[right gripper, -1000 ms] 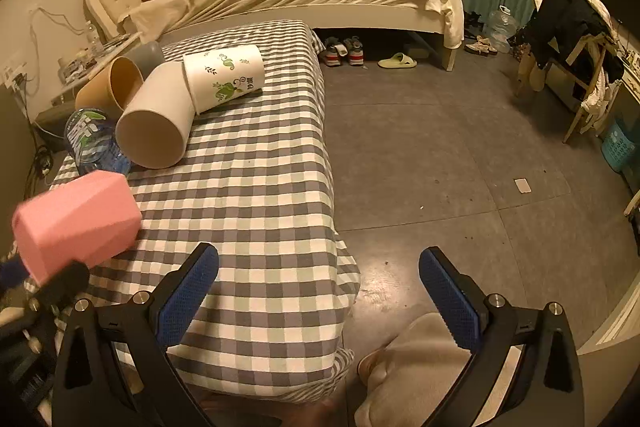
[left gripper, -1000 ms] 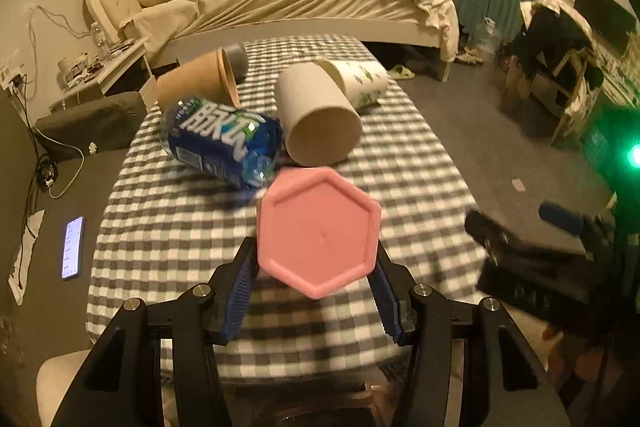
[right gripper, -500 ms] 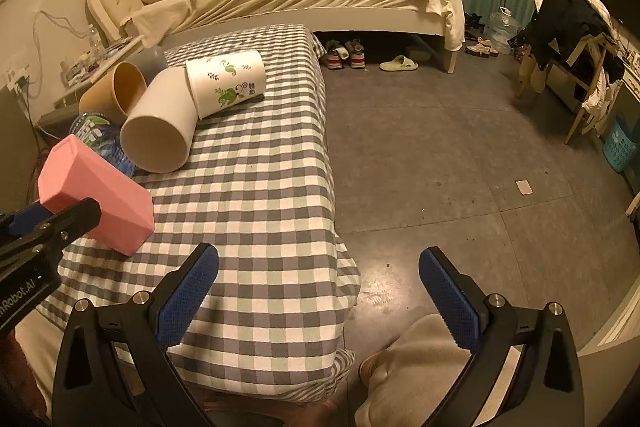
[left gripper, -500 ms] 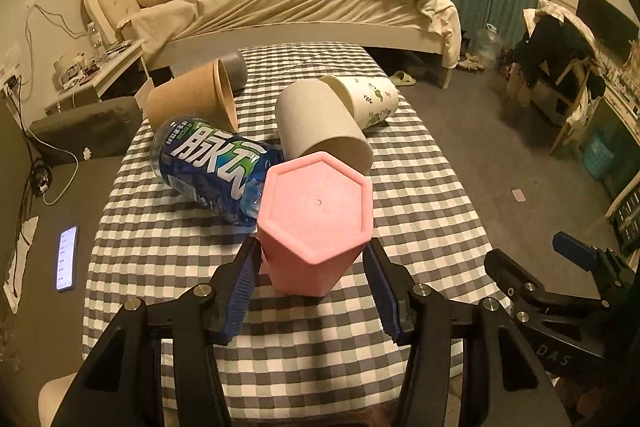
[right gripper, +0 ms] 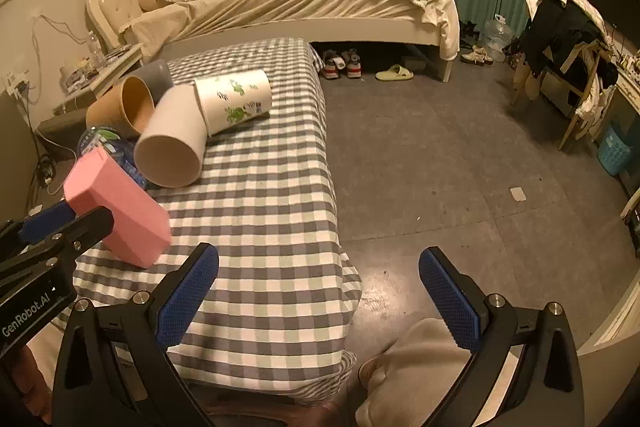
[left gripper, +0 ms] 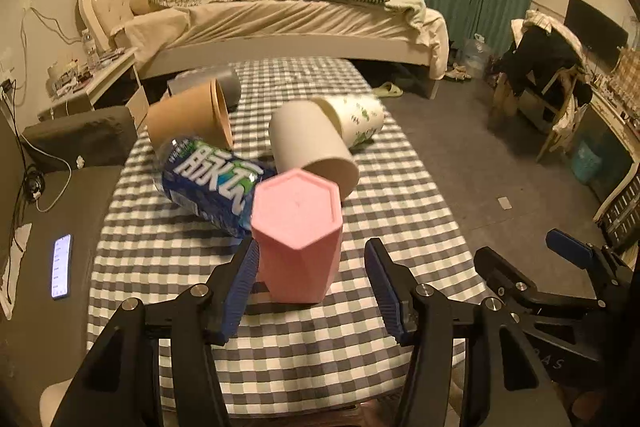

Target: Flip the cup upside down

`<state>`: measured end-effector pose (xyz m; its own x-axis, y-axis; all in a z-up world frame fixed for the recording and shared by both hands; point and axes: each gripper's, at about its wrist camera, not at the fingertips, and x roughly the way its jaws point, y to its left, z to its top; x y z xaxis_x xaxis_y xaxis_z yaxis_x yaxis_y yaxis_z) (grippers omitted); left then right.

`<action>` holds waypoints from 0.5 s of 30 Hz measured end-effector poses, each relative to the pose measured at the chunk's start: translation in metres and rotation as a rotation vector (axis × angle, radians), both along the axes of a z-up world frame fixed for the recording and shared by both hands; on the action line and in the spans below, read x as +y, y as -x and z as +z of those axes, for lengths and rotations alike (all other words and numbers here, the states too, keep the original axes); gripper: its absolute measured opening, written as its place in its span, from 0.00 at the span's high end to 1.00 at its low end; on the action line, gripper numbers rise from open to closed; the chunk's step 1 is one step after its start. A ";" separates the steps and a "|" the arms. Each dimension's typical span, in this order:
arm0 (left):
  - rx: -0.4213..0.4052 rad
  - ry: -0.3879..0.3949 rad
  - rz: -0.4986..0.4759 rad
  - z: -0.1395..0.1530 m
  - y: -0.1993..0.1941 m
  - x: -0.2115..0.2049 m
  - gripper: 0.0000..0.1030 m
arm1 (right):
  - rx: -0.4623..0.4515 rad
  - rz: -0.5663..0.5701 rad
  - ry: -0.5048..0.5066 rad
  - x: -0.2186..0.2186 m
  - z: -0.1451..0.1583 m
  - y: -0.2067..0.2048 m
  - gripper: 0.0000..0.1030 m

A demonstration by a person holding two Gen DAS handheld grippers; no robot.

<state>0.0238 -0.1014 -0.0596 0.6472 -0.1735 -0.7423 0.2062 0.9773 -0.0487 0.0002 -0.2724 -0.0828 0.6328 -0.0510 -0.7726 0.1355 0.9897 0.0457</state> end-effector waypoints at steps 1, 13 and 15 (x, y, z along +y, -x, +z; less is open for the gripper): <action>-0.010 0.003 -0.002 0.004 0.001 0.001 0.43 | -0.008 0.001 0.006 0.002 0.005 0.002 0.02; -0.096 0.025 0.021 0.046 0.028 0.025 0.31 | -0.060 0.005 0.033 0.017 0.040 0.030 0.02; -0.110 0.024 0.029 0.052 0.033 0.032 0.29 | -0.073 0.009 0.034 0.020 0.046 0.036 0.02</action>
